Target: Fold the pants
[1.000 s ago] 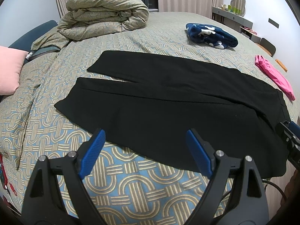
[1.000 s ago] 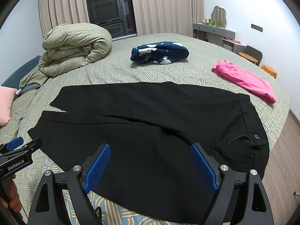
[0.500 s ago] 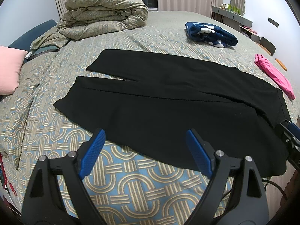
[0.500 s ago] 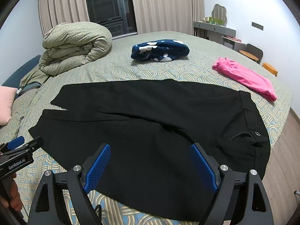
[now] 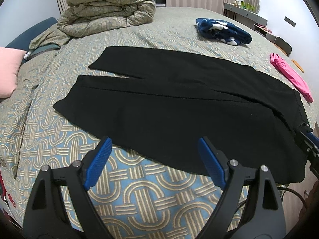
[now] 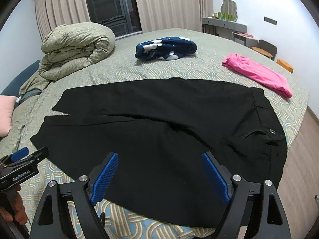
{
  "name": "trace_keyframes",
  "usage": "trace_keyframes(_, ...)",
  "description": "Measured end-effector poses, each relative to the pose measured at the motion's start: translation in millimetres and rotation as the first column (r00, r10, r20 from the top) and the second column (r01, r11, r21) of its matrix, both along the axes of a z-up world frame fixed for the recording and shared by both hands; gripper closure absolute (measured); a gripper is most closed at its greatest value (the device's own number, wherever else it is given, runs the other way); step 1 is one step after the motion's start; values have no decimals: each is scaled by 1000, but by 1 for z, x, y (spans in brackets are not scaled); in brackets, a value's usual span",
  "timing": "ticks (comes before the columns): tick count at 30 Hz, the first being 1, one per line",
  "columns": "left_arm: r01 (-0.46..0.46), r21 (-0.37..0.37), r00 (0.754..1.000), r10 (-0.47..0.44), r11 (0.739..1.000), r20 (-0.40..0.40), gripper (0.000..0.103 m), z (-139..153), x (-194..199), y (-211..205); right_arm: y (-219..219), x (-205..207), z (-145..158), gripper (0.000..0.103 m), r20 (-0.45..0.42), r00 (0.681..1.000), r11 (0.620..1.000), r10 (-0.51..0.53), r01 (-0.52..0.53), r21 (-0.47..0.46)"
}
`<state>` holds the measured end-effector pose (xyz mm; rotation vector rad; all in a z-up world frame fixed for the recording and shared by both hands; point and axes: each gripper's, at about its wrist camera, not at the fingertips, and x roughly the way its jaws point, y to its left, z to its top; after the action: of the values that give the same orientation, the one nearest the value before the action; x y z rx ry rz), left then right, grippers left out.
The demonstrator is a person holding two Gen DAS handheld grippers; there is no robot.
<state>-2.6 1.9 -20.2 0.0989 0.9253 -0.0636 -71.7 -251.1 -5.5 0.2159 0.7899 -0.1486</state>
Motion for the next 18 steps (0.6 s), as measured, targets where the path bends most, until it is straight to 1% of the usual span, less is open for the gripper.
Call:
trace_keyframes(2, -15, 2, 1000, 15, 1000, -5, 15, -3, 3, 9, -4, -1, -2, 25, -9, 1000, 999, 13, -13, 38)
trace_keyframes(3, -20, -2, 1000, 20, 1000, -11, 15, -4, 4, 12, -7, -2, -4, 29, -16, 1000, 997, 18, -17, 74)
trace_keyframes(4, -29, -9, 999, 29, 1000, -20, 15, -6, 7, 19, -11, -3, -6, 35, -33, 999, 992, 22, -18, 122)
trace_keyframes(5, -41, -13, 999, 41, 999, -27, 15, -9, 10, 27, -16, -5, -10, 38, -56, 998, 981, 27, -15, 191)
trace_keyframes(6, -51, -10, 998, 51, 999, -33, 15, -10, 12, 32, -22, -8, -14, 44, -89, 996, 960, 33, -7, 280)
trace_keyframes(7, -62, -5, 998, 62, 998, -31, 15, -11, 14, 37, -27, -11, -18, 48, -103, 994, 939, 35, 3, 344)
trace_keyframes(8, -72, 1, 997, 72, 997, -27, 15, -13, 15, 43, -34, -14, -22, 50, -120, 992, 909, 31, 22, 416)
trace_keyframes(9, -77, 3, 997, 77, 997, -31, 15, -13, 15, 45, -38, -18, -26, 52, -137, 990, 888, 23, 43, 458)
trace_keyframes(13, -84, -9, 996, 84, 996, -28, 15, -16, 14, 53, -40, -29, -38, 52, -186, 982, 850, 44, 61, 523)
trace_keyframes(15, -82, -8, 996, 81, 997, -24, 15, -17, 11, 54, -39, -32, -46, 52, -218, 974, 811, 66, 75, 580)
trace_keyframes(17, -80, -17, 996, 80, 997, -26, 15, -21, 10, 54, -37, -33, -55, 52, -236, 968, 787, 83, 81, 611)
trace_keyframes(18, -80, -27, 996, 79, 996, -31, 15, -23, 10, 55, -36, -33, -61, 52, -248, 965, 783, 85, 90, 616)
